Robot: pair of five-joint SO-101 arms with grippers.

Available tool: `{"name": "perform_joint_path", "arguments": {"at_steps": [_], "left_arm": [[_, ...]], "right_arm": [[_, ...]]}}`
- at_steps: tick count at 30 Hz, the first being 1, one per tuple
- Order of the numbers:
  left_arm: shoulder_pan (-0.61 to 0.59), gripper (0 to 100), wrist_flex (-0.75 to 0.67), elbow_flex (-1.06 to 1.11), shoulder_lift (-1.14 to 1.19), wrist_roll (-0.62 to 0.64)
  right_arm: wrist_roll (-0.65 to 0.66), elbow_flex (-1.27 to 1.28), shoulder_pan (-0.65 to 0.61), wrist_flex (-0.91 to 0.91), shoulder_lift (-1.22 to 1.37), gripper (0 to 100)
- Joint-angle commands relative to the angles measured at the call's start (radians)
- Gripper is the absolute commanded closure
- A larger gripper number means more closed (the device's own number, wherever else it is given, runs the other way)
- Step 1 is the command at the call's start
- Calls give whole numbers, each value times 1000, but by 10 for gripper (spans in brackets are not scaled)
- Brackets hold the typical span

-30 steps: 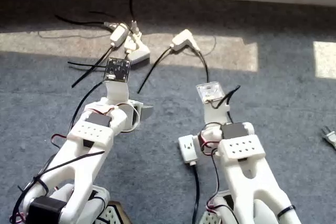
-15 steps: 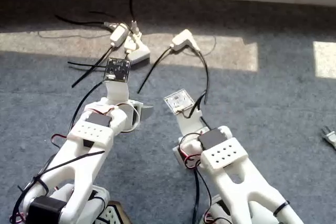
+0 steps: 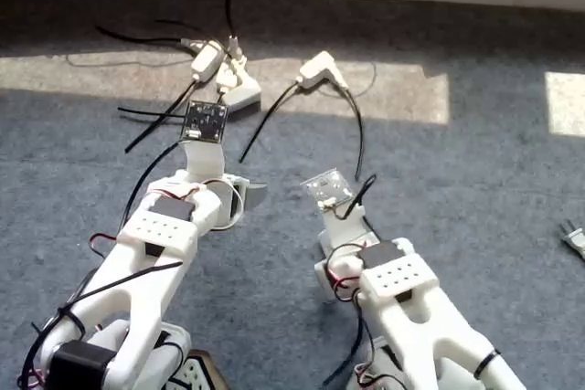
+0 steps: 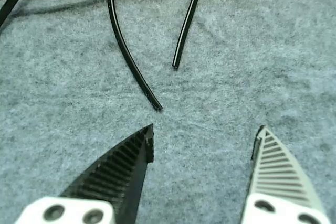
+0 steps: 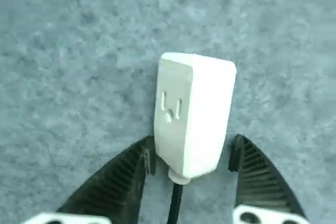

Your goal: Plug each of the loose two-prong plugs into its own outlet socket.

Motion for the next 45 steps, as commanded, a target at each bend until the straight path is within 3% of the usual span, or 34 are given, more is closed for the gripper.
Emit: {"name": "perform_joint_path", "arguments": {"at_steps": [1, 13, 18, 26, 35, 45], "left_arm": [[10, 699, -17, -2, -25, 3], [10, 699, -17, -2, -25, 3], [10, 699, -17, -2, -25, 3], [10, 699, -17, -2, -25, 3], [10, 699, -17, -2, -25, 3], [10, 699, -17, -2, -25, 3]], "right_arm": [[12, 1, 122, -42, -1, 764], [12, -8, 133, -44, -10, 764], [11, -15, 39, -36, -13, 764], [8, -249, 38, 183, -13, 764], [12, -242, 213, 104, 1, 764], [12, -68, 128, -38, 4, 764]]}}
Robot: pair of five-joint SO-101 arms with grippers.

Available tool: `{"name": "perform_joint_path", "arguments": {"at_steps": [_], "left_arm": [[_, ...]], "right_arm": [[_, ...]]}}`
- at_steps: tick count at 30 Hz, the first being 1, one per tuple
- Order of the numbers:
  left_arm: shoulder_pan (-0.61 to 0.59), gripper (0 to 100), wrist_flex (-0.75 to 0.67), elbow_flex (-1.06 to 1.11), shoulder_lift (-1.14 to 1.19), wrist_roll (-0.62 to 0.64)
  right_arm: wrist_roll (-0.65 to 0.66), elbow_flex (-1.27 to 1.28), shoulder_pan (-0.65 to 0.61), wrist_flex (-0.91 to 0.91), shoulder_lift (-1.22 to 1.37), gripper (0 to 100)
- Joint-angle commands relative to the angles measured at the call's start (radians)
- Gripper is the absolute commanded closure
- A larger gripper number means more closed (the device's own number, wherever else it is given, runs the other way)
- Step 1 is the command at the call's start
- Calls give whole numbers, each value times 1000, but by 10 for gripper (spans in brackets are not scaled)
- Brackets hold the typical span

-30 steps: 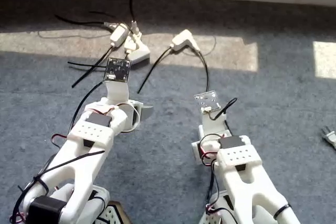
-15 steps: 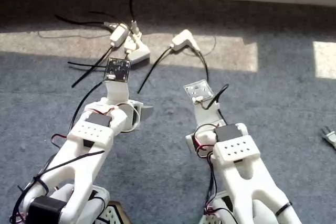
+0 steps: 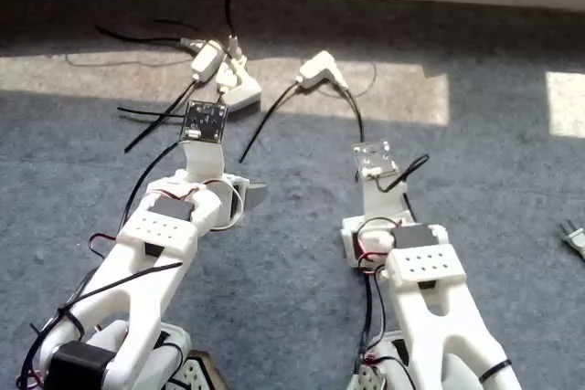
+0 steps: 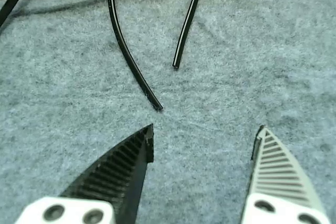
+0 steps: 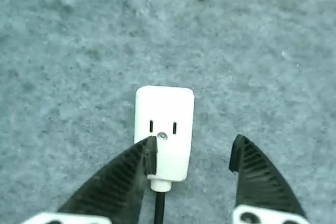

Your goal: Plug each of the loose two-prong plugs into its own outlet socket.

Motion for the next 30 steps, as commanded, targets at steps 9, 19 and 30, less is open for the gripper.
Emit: {"name": "perform_joint_path", "arguments": {"at_steps": [9, 19, 30], "left_arm": [[10, 699, -17, -2, -25, 3], [10, 699, -17, -2, -27, 3], [10, 699, -17, -2, -27, 3]], "right_arm": [[6, 79, -145, -28, 7, 766], [11, 70, -148, -28, 7, 871], [97, 44, -25, -73, 7, 944]]}}
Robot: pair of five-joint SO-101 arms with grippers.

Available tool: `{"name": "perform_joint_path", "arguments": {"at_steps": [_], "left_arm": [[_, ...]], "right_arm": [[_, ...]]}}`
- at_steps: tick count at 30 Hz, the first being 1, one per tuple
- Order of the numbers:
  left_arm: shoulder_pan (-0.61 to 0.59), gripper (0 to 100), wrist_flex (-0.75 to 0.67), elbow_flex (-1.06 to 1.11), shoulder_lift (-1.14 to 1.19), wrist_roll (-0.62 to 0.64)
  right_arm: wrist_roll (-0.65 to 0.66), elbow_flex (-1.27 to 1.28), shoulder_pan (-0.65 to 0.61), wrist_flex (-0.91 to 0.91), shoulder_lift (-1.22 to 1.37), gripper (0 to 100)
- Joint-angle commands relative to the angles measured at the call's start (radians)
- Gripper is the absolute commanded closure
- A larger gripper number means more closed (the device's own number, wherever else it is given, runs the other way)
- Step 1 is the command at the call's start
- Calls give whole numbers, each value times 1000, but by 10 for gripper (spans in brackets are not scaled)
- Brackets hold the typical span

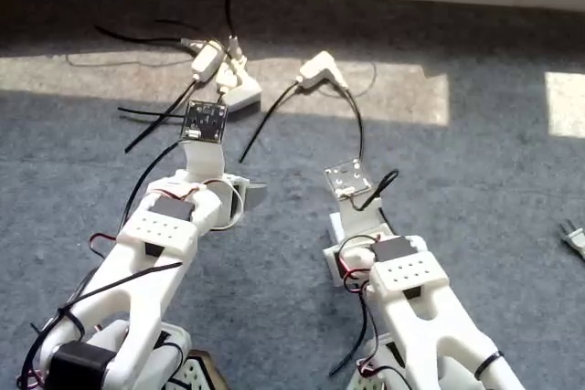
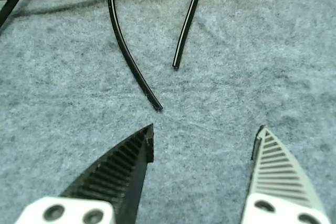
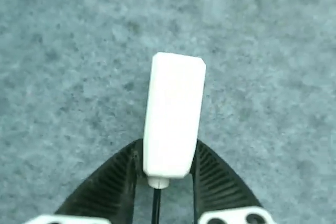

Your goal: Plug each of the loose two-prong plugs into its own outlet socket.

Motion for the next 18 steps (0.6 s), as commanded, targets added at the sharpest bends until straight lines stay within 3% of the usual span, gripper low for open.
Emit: {"name": "perform_joint_path", "arguments": {"at_steps": [1, 8, 15, 18], "left_arm": [[10, 699, -17, -2, -27, 3], [10, 699, -17, -2, -27, 3], [10, 699, -17, -2, -27, 3], [10, 699, -17, -2, -27, 3]], "right_arm": [[127, -48, 90, -12, -1, 943], [382, -133, 302, -13, -1, 943], [796, -263, 321, -33, -1, 943], [839, -297, 320, -120, -1, 942]]}}
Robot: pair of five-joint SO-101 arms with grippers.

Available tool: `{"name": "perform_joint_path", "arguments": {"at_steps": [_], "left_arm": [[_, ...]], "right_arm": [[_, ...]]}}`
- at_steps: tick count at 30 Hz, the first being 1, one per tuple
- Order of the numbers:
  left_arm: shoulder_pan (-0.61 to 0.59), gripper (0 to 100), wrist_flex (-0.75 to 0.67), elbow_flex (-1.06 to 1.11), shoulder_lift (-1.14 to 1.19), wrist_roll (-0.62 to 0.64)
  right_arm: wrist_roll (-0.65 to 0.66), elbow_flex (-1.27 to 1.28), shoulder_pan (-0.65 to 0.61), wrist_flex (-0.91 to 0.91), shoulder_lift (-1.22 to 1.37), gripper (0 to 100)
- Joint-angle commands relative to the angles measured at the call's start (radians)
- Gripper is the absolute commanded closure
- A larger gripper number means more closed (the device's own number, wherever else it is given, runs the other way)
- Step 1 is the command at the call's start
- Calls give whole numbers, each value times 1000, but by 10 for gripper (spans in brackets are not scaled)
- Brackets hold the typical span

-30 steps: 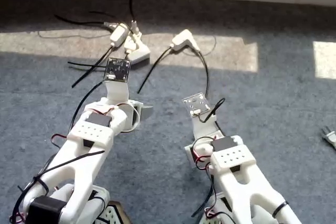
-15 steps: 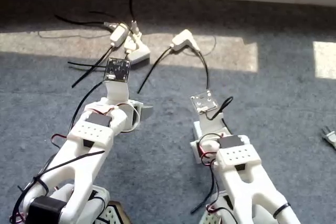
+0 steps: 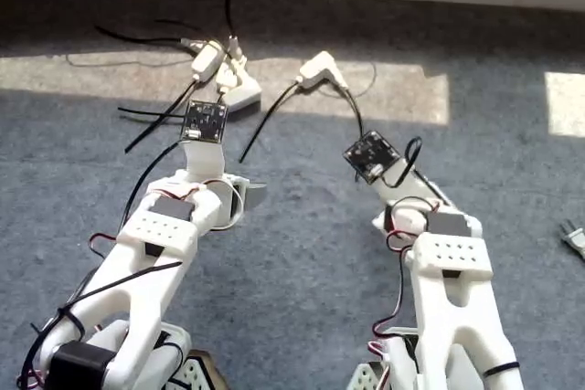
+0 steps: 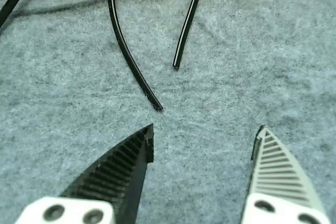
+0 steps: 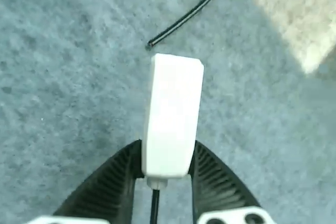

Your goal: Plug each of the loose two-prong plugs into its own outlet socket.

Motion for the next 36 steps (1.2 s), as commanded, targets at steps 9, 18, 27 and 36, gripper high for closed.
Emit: {"name": "perform_joint_path", "arguments": {"at_steps": [9, 18, 27, 36], "left_arm": [[10, 699, -17, -2, -27, 3], [10, 699, -17, -5, -27, 3], [10, 699, -17, -7, -27, 3], [10, 699, -18, -7, -25, 3]], "right_arm": [[69, 143, -166, -335, -1, 710], [69, 289, -259, -475, -13, 710], [64, 27, -1, -651, 33, 710], [-63, -364, 142, -766, 680, 710]]}}
